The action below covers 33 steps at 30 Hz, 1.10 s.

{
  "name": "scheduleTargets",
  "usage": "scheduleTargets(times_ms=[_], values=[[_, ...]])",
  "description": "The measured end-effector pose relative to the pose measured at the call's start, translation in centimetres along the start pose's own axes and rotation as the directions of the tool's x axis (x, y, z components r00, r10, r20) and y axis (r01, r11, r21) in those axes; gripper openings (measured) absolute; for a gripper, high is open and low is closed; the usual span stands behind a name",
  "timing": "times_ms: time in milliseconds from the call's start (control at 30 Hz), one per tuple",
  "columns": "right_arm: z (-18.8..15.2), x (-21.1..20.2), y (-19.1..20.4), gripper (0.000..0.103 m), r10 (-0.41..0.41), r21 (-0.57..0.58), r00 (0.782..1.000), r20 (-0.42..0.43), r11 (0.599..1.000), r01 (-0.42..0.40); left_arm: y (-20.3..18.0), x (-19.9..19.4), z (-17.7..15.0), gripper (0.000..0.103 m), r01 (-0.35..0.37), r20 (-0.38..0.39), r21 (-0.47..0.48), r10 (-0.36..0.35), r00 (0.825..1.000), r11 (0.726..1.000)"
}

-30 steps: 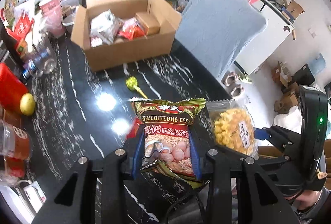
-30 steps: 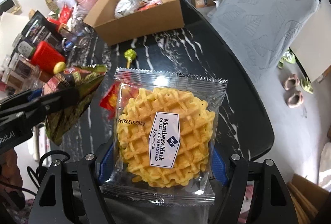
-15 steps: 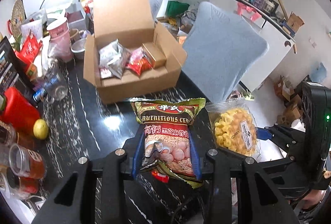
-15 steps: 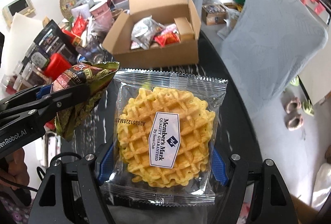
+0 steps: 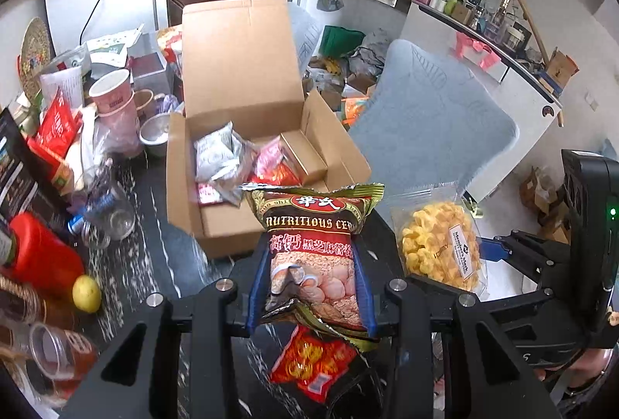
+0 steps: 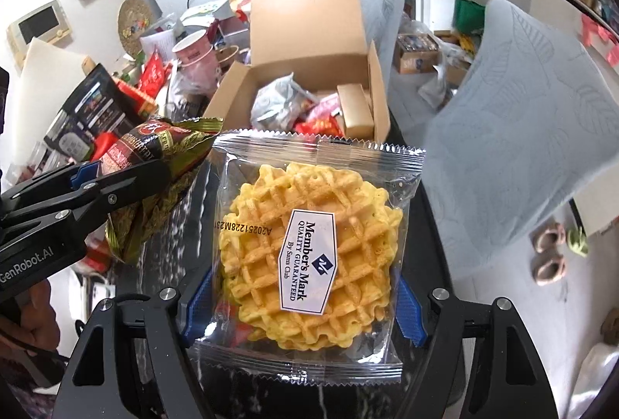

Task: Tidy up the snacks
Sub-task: 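Lift the cereal bag and waffle packet and carry them over the cardboard box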

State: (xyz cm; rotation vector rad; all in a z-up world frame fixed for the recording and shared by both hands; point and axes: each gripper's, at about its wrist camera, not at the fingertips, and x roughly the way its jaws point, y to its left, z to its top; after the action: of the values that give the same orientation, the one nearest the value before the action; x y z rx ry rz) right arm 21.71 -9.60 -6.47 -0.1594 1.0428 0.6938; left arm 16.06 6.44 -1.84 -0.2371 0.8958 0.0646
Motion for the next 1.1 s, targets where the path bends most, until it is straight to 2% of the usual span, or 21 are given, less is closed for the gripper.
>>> scheduleTargets(times_ms=[633,1100], values=[[10.5,7.9,-2.1,0.077,0.029,-0.025,1.000,0.000,0.999,-0.029,5.2,8.3,9.2,0.038,-0.036,0.005,-0.034,0.036,0.999,0.999],[16.4,13.6,-2.9,0.077,0.046,-0.066,0.998,0.031,0.997,-0.044,9.0,14.6,13.3,0.038,-0.070,-0.002,-0.055,0.070,0.998,0.996]])
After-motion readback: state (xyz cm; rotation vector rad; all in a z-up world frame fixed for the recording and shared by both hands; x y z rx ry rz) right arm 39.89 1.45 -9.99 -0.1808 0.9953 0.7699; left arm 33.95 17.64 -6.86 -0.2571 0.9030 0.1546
